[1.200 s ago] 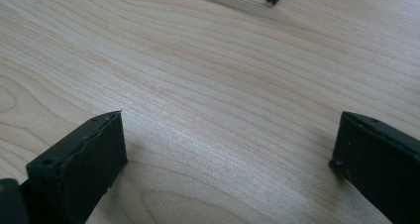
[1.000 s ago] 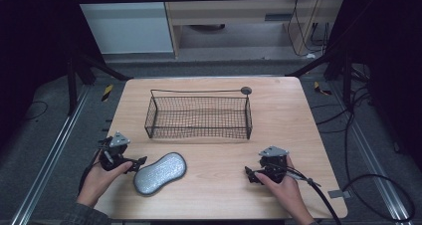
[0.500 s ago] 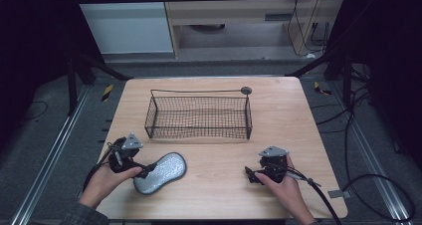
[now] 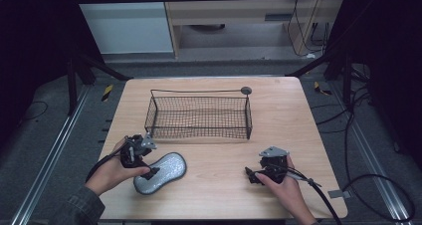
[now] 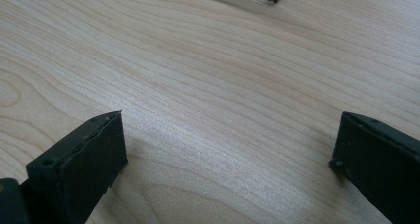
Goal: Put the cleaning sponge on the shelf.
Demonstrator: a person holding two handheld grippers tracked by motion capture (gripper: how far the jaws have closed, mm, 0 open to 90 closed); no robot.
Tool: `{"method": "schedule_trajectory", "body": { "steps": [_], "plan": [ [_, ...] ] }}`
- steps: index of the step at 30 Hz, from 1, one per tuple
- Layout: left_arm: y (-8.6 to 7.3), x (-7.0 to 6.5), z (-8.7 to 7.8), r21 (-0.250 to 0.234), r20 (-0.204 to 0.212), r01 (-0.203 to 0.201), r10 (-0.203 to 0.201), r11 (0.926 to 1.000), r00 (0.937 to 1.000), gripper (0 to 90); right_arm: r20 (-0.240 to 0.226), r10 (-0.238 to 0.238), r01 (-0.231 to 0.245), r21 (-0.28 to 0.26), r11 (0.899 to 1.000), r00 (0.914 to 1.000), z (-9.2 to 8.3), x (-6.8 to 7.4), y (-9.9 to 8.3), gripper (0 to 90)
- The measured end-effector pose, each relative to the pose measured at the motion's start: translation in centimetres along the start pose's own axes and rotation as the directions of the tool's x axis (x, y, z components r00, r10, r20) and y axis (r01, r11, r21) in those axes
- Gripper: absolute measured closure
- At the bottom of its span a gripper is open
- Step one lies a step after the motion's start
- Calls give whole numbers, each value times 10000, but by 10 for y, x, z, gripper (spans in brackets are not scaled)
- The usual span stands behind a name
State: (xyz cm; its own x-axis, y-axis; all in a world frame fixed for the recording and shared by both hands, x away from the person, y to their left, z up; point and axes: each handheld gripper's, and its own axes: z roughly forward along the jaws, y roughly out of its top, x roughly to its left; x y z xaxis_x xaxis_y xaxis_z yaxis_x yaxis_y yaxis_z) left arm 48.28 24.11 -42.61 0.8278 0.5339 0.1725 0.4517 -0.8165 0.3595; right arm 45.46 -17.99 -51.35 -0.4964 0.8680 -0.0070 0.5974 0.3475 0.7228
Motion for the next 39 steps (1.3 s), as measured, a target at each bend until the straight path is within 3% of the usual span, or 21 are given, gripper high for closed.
{"method": "schedule_trajectory", "body": {
  "steps": [1,10,19,39],
  "plan": [
    [3,0,1,121,223,-32,30,9999,9997,35,1,-1,1,-2,10000,10000,0,0,0,4],
    [14,-11,12,842,477,-598,560,9946,9973,37,-10,54,-54,14,10000,10000,0,0,0,4],
    [13,-19,29,1067,1101,-587,469,9926,9928,40,-1,49,-49,18,10000,10000,0,0,0,4],
    [15,-23,41,1135,1358,-126,-29,9935,9907,38,-22,8,-8,19,10000,10000,-1,0,0,4]
  ]
}}
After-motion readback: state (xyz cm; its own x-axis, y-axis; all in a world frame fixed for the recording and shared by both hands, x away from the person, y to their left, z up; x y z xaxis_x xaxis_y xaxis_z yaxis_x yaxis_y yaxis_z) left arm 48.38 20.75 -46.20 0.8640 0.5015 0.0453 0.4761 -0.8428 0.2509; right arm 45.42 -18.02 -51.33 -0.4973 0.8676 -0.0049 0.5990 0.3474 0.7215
